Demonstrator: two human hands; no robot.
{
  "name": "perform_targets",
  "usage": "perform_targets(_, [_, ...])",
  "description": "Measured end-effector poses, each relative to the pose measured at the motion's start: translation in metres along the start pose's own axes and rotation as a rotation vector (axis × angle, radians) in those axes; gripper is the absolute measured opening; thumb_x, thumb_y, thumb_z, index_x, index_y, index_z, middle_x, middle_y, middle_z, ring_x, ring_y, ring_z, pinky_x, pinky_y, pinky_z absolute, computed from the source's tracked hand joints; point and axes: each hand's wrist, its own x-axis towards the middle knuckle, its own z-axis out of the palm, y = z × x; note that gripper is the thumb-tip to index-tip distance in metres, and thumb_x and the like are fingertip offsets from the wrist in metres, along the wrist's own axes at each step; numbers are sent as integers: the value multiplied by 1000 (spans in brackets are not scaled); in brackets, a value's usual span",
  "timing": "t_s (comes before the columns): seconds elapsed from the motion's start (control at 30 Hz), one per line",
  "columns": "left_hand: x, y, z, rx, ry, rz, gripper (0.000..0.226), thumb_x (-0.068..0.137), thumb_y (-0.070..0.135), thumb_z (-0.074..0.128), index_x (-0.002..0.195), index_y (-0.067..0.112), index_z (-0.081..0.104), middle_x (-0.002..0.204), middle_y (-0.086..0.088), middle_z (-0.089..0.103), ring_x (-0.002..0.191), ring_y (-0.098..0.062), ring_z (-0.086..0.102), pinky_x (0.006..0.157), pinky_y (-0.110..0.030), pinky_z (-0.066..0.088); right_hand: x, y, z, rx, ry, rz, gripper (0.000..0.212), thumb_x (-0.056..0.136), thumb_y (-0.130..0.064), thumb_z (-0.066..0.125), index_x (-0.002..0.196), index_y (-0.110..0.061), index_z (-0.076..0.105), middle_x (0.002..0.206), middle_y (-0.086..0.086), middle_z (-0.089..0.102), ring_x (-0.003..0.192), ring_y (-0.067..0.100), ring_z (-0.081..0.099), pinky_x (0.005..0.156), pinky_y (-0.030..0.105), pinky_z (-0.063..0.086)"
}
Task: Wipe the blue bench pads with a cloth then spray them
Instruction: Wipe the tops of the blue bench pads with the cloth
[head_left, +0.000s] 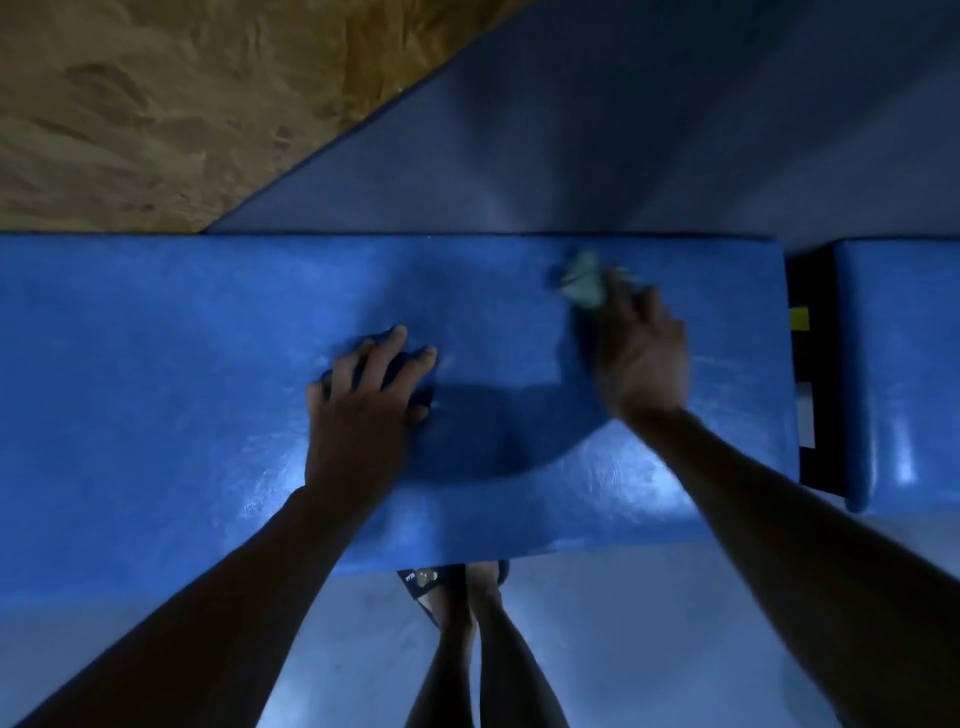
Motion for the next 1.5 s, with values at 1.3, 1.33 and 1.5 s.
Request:
perform_targets(1.3, [2,-7,-12,-82,-45,22,62,81,36,74,139,35,52,152,4,45,127,-27,44,85,-42,41,55,-78,-10,38,-122,-322,54,90,-27,49,144,-30,49,139,5,57,86,37,70,75,41,57])
perform_targets(1.33, [2,-9,-13,-104,-39,34,61,83,36,71,141,36,50,153,4,44,127,-27,43,86,-43,42,51,-58,-14,42,-101,-250,52,91,-26,50,142,-29,50,136,8,59,85,39,69,73,43,57])
perform_targets(1.5, [-5,-50,-27,-150,35,-16,69,85,18,67,147,33,43,157,-1,37,133,-35,44,98,-50,44,36,-38,-6,59,-94,63,53,96,-34,40,148,-25,44,131,16,53,90,45,63,74,45,52])
